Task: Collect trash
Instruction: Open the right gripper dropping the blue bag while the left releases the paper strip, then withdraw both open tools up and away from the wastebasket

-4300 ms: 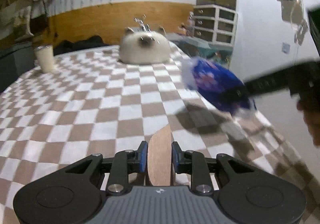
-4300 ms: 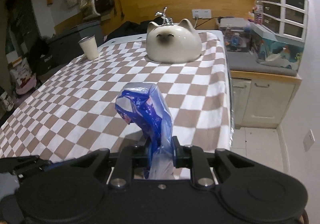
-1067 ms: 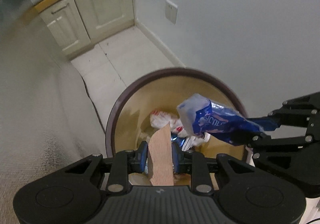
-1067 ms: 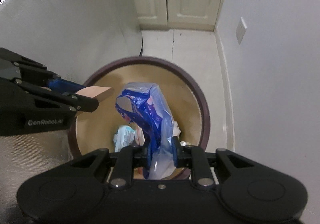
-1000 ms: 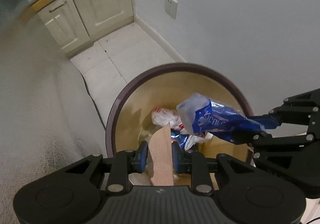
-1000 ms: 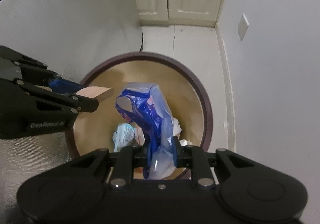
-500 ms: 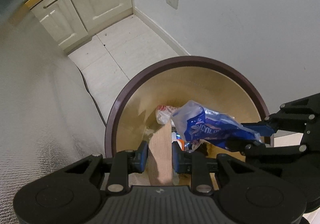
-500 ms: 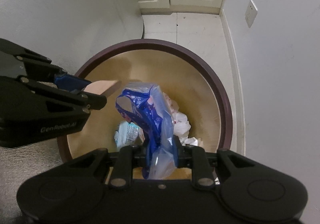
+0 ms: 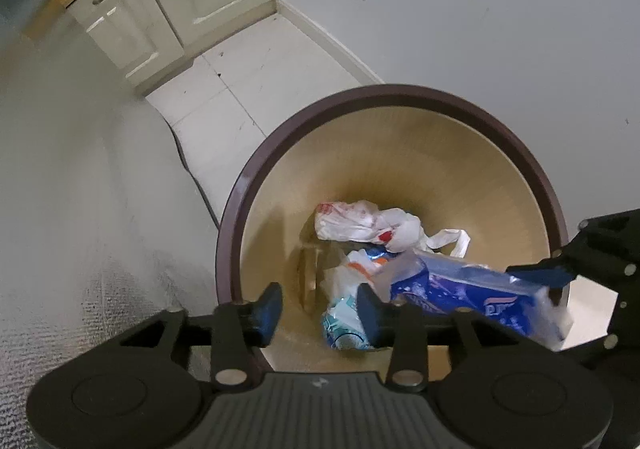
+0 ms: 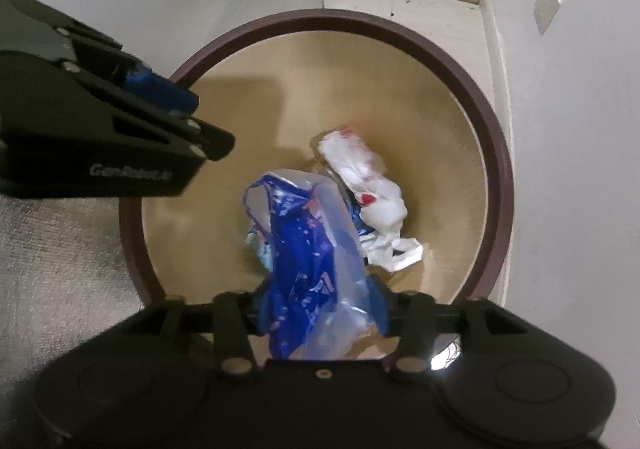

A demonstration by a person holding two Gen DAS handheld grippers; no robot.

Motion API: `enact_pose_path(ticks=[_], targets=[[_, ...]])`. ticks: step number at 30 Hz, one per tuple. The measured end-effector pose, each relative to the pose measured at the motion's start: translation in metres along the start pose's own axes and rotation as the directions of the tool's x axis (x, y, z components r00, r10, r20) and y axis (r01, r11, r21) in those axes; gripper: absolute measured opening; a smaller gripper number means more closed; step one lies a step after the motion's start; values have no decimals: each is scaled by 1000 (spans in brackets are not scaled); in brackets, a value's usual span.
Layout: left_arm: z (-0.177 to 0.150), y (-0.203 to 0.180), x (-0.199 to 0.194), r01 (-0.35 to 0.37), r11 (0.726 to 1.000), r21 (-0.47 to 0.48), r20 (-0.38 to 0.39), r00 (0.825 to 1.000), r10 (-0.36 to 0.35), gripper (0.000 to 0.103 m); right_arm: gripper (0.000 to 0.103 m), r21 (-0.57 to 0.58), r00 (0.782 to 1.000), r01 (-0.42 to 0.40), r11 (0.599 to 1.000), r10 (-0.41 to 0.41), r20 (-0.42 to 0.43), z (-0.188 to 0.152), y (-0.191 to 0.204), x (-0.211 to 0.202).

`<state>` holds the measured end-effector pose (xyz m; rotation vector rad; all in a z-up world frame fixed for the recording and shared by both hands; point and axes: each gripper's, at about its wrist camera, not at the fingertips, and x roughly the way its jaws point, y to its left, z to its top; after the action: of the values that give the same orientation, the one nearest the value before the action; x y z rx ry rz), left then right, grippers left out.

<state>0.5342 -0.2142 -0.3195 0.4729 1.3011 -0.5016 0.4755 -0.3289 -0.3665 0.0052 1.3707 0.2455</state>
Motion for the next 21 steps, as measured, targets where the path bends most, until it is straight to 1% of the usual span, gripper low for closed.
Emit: enact_pose_path(ticks=[2,4,5,6,7,10,12,13,15,17,18,21], targets=[[-2,-1,0,3,1000,-6,-7,1000,-3,53,58,-10,1000,-1,1000,1,-3,-1,0,-2],[-4,-2,0,1,1000,-12,-14,1000,-1,61,61,-16,1000,-1,1000,1,-6,-2,0,-3],[-6,-3,0,-2,1000,-16,-16,1000,1,63,67,-18,1000,1,1000,-1,-6,-2,0,-5],[-7,-3,0,-4,1000,-19,-18,1000,4,66,76,-19,1000,1,1000,-1,-4,-4,0,-7],[-8,-4,-1,-8,1000,-24,-21,1000,7,69,79,-17,1000,1,1000,-1,2,-4,-1,-9],[-12,-3,-3,-9,999,-43,-22,1000,8,73,86,-4,1000,-1,1000,1,19,-5,-4,-12],[-15,-4,-5,-4,998,-58,-19,1000,3,78,95,1,1000,-5,1000,5,30,-6,-4,-15],[-16,-5,-6,1,998,-65,-17,1000,-2,84,96,1,999,-5,1000,5,35,-7,-5,-16],[-19,-6,-9,-9,998,-64,-16,1000,8,91,99,3,999,-8,1000,8,44,-7,-4,-19],[-22,-7,-11,-8,998,-57,-14,1000,7,92,101,4,999,-11,1000,11,51,-12,-7,-20],[-24,-7,-12,-6,998,-61,-14,1000,6,94,103,2,998,-10,1000,10,56,-14,-7,-22],[-27,-6,-19,0,997,-81,-6,1000,-1,101,103,-3,998,-1,1000,1,70,-18,-3,-28]])
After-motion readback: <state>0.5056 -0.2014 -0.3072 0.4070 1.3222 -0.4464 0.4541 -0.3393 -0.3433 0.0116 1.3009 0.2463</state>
